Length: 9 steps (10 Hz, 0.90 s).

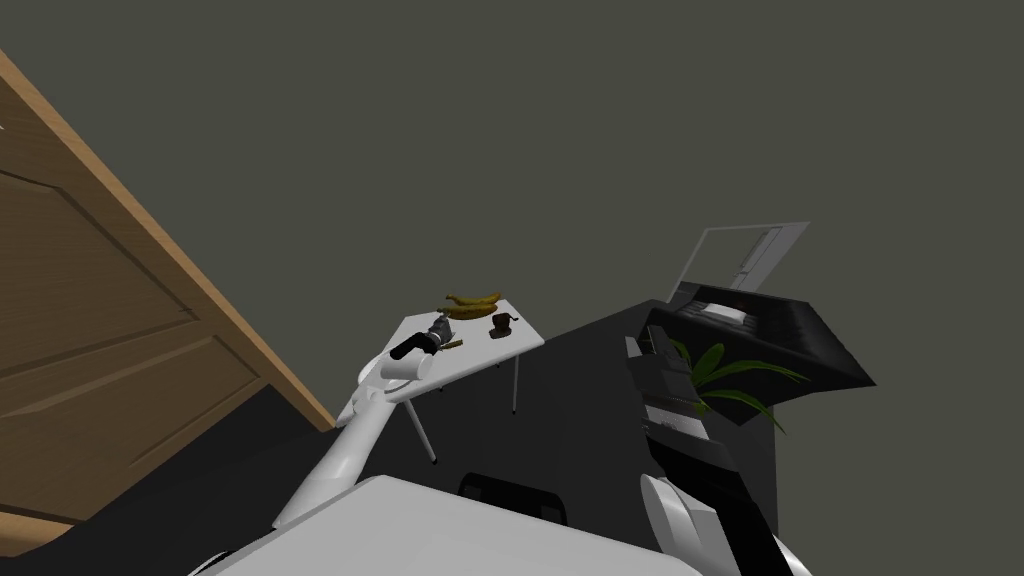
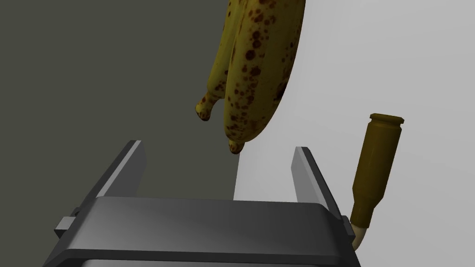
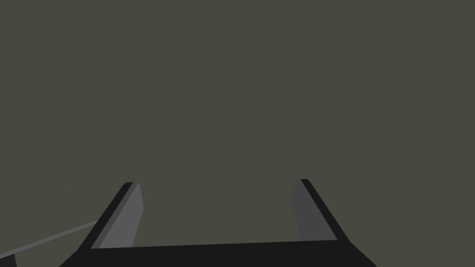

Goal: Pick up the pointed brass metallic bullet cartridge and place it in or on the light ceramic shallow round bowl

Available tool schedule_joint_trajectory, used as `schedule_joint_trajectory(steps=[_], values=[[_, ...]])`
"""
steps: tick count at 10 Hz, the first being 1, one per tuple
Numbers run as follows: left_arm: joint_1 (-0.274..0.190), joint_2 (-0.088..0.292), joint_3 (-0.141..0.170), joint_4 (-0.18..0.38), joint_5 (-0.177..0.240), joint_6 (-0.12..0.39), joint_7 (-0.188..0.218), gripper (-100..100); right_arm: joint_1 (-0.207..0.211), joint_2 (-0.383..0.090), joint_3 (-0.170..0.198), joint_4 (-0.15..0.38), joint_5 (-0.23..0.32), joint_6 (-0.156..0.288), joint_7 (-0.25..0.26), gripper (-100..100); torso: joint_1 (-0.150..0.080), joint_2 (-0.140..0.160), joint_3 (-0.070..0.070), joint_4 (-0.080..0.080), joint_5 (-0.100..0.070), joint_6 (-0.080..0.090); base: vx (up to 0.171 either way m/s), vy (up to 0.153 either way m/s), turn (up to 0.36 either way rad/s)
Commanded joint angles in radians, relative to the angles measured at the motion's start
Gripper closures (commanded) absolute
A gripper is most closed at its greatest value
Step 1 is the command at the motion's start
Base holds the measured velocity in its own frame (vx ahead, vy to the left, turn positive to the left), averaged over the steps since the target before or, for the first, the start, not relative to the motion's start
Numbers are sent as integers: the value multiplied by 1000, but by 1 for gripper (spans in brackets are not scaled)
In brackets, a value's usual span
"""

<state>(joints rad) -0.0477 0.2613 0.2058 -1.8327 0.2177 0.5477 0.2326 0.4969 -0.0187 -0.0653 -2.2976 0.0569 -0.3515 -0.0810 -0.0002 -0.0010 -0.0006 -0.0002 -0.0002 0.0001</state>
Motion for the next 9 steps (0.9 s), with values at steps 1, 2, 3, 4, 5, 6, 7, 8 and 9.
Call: schedule_joint_trajectory(steps=[1, 2, 3, 4, 5, 6, 7, 8, 9], values=[[-16, 3, 5, 16, 8, 50, 5, -100, 0, 0, 0, 0, 0, 0, 0, 0, 0, 0, 0, 0, 0, 0, 10, -7, -11], [-16, 3, 5, 16, 8, 64, 5, -100, 0, 0, 0, 0, 0, 0, 0, 0, 0, 0, 0, 0, 0, 0, 0, 0, 0], [-54, 15, 16, 54, 28, 98, 14, -100, 0, 0, 0, 0, 0, 0, 0, 0, 0, 0, 0, 0, 0, 0, 6, -4, -22], [-54, 15, 16, 54, 28, 126, 14, -100, 0, 0, 0, 0, 0, 0, 0, 0, 0, 0, 0, 0, 0, 0, 8, -3, -15], [-54, 15, 16, 54, 28, 139, 14, -100, 0, 0, 0, 0, 0, 0, 0, 0, 0, 0, 0, 0, 0, 0, 0, 0, 0], [-90, 28, 26, 93, 47, 177, 23, -100, 0, 0, 0, 0, 0, 0, 0, 0, 0, 0, 0, 0, 0, 0, 8, 2, -32], [-90, 28, 26, 93, 47, 201, 23, -100, 0, 0, 0, 0, 0, 0, 0, 0, 1, 0, 0, 0, 0, 0, 9, 4, -19], [-90, 28, 26, 93, 47, 213, 23, -100, 0, 0, 0, 0, 0, 0, 0, 0, 1, 0, 0, 0, 0, 0, 0, 0, 0], [-127, 42, 34, 133, 66, 249, 33, -100, 0, 0, 0, 0, 0, 0, 0, 0, 1, 0, 0, 0, 0, 0, 7, 4, -34]])
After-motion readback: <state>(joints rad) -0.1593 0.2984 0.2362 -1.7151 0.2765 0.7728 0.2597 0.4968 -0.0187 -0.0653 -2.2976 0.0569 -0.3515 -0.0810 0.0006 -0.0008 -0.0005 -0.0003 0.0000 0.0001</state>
